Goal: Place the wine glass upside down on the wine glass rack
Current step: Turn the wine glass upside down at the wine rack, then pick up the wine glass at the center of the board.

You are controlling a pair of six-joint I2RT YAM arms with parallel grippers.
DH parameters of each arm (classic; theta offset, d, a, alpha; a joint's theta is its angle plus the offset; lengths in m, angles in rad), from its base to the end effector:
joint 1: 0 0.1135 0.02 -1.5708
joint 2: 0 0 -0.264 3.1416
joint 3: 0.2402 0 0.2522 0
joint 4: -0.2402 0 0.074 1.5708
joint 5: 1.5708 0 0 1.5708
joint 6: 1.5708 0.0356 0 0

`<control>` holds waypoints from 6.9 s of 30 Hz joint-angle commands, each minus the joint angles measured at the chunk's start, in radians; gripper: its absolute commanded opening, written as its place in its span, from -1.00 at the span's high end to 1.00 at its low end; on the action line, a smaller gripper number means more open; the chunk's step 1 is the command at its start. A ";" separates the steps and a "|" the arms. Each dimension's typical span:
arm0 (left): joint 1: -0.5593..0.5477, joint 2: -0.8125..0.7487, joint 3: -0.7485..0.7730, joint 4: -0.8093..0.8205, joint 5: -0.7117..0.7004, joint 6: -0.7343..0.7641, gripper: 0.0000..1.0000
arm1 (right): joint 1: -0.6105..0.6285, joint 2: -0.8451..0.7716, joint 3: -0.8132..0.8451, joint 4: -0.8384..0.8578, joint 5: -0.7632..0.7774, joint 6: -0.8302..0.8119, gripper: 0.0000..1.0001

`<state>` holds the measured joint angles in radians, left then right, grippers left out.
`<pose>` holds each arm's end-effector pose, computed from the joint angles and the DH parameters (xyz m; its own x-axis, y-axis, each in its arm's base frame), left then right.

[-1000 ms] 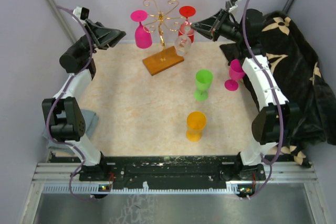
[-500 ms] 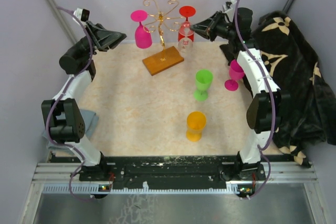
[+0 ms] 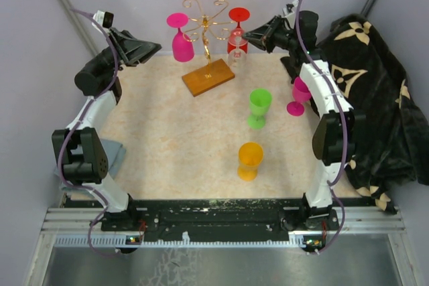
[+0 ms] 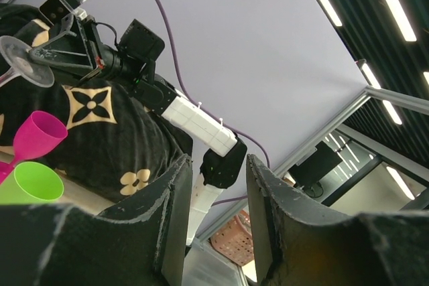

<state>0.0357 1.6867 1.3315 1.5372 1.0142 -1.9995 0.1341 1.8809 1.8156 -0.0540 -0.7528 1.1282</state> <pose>0.3371 -0.0182 0.4327 -0.6598 -0.5044 -0.5570 0.7152 -0.1942 -0.6714 0.4409 0.0840 0.3969 -0.7466 0.5647 -0.3517 -0.2233 0.2853 0.9321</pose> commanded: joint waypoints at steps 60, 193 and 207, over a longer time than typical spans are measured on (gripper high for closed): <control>0.006 -0.050 -0.021 0.010 0.032 0.051 0.14 | 0.147 0.122 0.144 0.355 0.128 0.120 1.00; -0.005 -0.069 -0.067 -0.232 0.090 0.290 0.13 | -0.025 -0.417 -0.198 -0.334 0.377 -0.486 0.19; -0.034 -0.136 -0.105 -0.594 0.135 0.604 0.12 | -0.026 -0.188 0.051 -0.817 0.747 -0.791 0.25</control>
<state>0.0093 1.6081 1.2198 1.1297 1.1229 -1.5871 0.1146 1.6318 1.8671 -0.7650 -0.1169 0.4278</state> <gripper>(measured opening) 0.438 0.378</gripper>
